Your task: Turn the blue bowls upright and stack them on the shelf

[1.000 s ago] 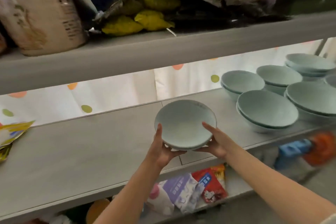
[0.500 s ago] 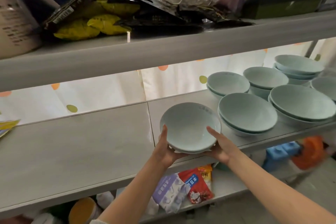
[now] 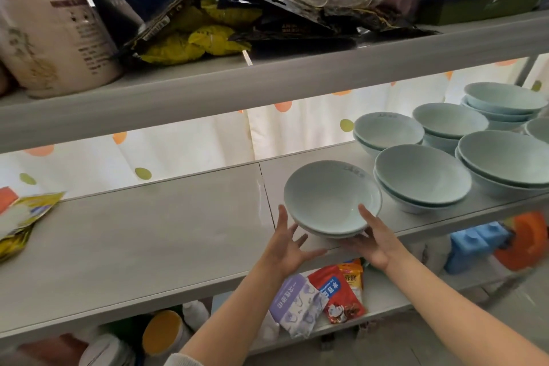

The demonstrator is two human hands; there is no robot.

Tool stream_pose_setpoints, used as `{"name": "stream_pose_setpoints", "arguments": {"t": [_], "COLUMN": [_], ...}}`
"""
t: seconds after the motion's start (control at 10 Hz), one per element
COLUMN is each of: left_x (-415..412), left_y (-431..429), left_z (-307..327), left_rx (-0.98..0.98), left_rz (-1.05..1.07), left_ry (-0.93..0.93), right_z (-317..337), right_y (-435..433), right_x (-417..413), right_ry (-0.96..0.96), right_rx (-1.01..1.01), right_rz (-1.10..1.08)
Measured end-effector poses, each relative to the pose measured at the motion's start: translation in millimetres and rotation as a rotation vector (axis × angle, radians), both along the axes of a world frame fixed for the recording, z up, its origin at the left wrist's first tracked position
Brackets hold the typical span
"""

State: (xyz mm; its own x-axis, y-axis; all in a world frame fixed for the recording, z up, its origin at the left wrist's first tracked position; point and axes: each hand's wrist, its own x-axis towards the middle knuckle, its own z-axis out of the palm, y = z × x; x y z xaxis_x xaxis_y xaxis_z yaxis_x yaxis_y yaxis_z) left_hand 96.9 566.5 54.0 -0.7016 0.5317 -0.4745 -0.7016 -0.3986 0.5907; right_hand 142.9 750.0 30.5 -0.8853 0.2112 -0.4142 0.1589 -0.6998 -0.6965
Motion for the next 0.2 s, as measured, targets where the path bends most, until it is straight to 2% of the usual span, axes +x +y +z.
{"name": "stream_pose_setpoints", "arguments": {"t": [0.1,0.2], "left_x": [11,39], "left_y": [-27,-60], "left_z": [-18,-50], "left_rx": [0.034,0.149], "left_rz": [-0.008,-0.042], "left_ry": [0.024,0.000], "right_z": [-7,-33], "right_y": [-16,-32], "right_x": [18,46], "right_ry": [0.056,0.076], "right_rx": [-0.056,-0.156], "right_rz": [0.029,-0.014]}}
